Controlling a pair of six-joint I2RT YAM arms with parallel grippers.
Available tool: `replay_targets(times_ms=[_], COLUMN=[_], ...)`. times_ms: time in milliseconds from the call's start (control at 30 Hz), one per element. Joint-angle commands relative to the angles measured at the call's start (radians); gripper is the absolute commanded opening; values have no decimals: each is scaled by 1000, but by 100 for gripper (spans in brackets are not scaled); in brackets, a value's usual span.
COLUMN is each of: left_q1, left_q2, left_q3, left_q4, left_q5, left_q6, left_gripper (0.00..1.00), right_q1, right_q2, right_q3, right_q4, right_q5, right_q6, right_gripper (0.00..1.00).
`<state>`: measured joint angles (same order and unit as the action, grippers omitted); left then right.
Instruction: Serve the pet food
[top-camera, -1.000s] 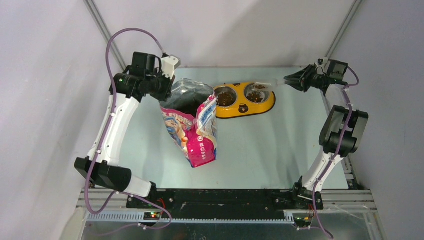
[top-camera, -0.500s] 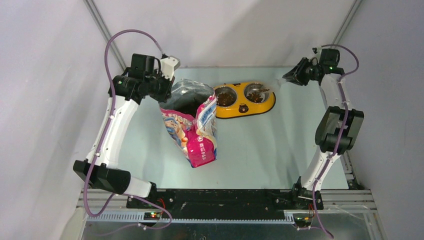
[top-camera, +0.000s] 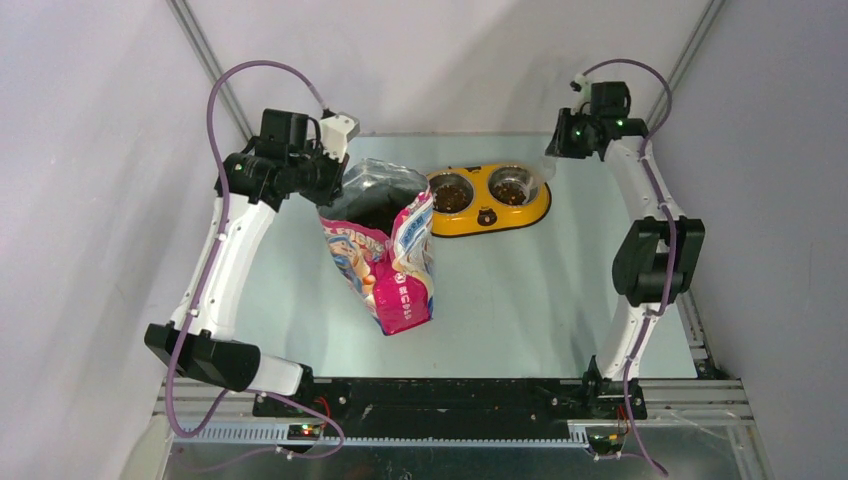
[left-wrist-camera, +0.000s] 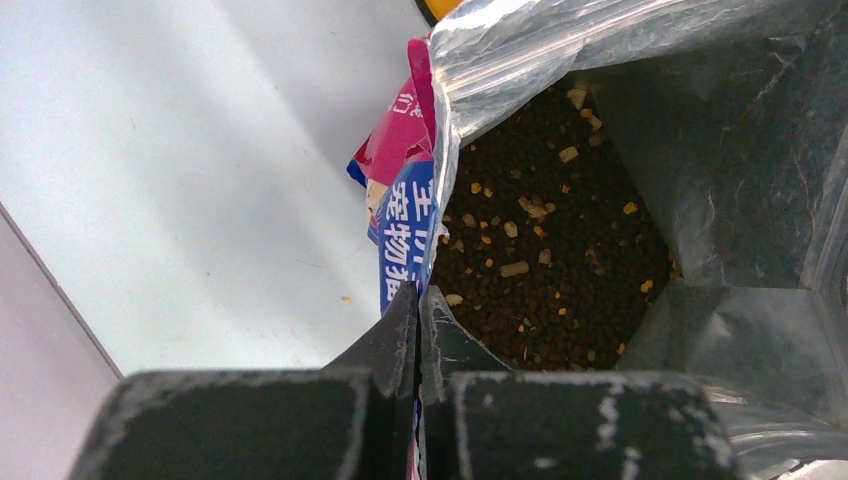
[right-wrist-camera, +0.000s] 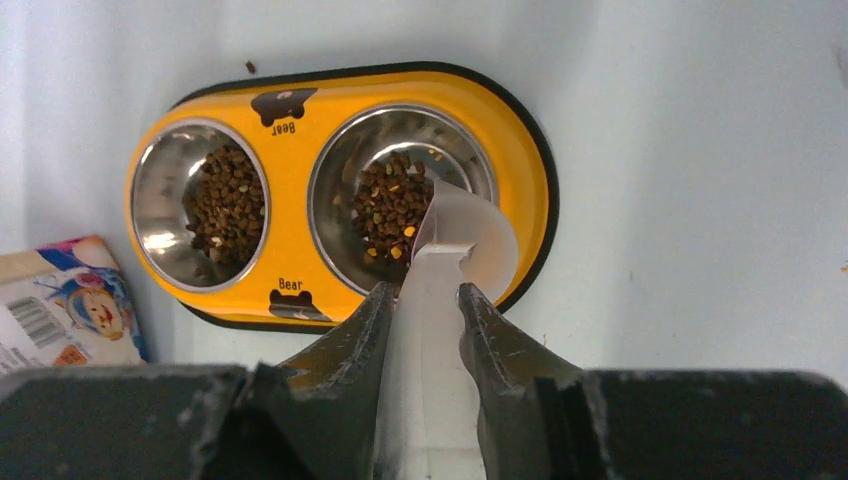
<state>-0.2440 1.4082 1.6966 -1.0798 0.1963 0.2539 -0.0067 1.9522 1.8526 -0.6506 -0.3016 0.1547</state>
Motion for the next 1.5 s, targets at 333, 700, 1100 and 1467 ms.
replay_targets(times_ms=[333, 700, 1100, 1467], left_q1=[3, 9, 63, 63], left_q2=[-58, -37, -41, 27], left_q3=[16, -5, -114, -81], left_q4=[83, 4, 119, 200], left_q5=[26, -85, 156, 368], left_q6=[-134, -205, -390, -495], left_gripper=[36, 64, 7, 0], right_q1=[161, 422, 625, 762], right_q2=[-279, -271, -58, 97], right_q3=[217, 375, 560, 577], right_q4=[11, 25, -288, -388], right_q5=[-337, -388, -410, 2], right_q6=[-5, 31, -146, -258], right_gripper=[0, 0, 0, 0])
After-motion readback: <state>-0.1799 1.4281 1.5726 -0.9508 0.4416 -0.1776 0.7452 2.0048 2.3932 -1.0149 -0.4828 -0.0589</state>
